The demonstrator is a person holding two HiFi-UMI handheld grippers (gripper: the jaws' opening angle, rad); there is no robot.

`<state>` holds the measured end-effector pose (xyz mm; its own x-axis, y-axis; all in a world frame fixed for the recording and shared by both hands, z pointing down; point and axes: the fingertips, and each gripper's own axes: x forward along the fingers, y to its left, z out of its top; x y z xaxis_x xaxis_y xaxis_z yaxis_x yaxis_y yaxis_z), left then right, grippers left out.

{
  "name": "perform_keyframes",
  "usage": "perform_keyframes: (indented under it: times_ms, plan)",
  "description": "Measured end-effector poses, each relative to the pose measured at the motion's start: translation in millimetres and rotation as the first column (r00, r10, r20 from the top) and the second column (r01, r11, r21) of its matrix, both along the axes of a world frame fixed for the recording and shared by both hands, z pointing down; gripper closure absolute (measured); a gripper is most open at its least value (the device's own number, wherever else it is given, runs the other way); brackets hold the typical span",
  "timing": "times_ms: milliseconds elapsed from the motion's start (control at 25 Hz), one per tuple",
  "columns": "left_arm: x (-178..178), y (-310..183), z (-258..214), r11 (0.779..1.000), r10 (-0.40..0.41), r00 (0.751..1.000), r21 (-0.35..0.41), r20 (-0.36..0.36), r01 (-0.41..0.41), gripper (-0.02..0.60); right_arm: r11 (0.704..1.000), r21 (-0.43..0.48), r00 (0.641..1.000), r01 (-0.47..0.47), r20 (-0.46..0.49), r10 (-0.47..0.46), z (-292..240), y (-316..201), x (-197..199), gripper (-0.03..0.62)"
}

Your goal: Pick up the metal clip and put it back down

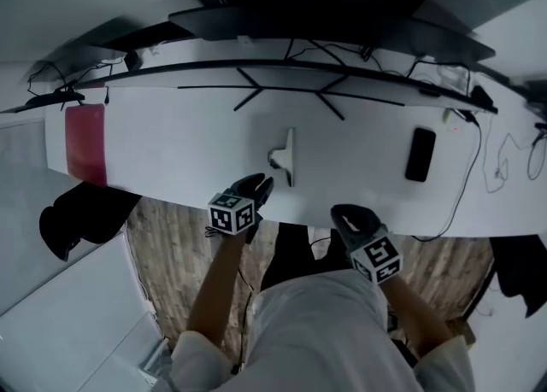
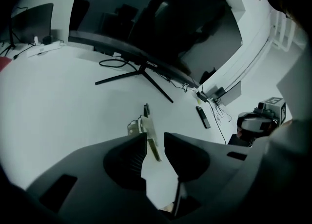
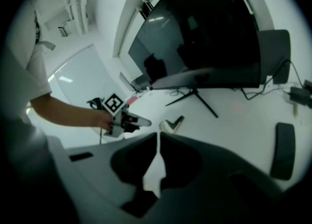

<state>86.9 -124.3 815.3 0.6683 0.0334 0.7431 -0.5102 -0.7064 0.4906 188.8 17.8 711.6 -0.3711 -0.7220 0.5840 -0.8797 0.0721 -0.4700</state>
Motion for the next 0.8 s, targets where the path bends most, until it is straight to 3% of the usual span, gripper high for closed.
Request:
perform_keyframes:
  times_ms: [240, 400, 560, 800]
  plan:
    - [15, -10, 23, 0.994, -0.013, 1.0, -0.113, -0.003, 0.013, 0.405, 0.999, -0.016, 0.999, -0.035, -0.001, 0.035, 7, -10, 1, 0.56]
    - [26, -18, 23, 0.991, -0.016, 0.999, -0.135, 0.031, 0.02, 0.397, 0.997, -0.026, 0.998, -0.069, 0.002, 0.069, 12, -15, 5, 0.56]
    - [34, -19, 36, 0.986, 0.007, 1.0, -0.166, 0.016, -0.004, 0.399, 0.995, -0.036, 0.996, -0.09, -0.002, 0.09, 16, -18, 7, 0.56]
    - [37, -22, 47, 0.978, 0.003, 1.0, -0.209, 0.012, 0.0, 0.493, 0.991, -0.049, 0.992, -0.123, -0.005, 0.123, 19, -24, 8, 0.56]
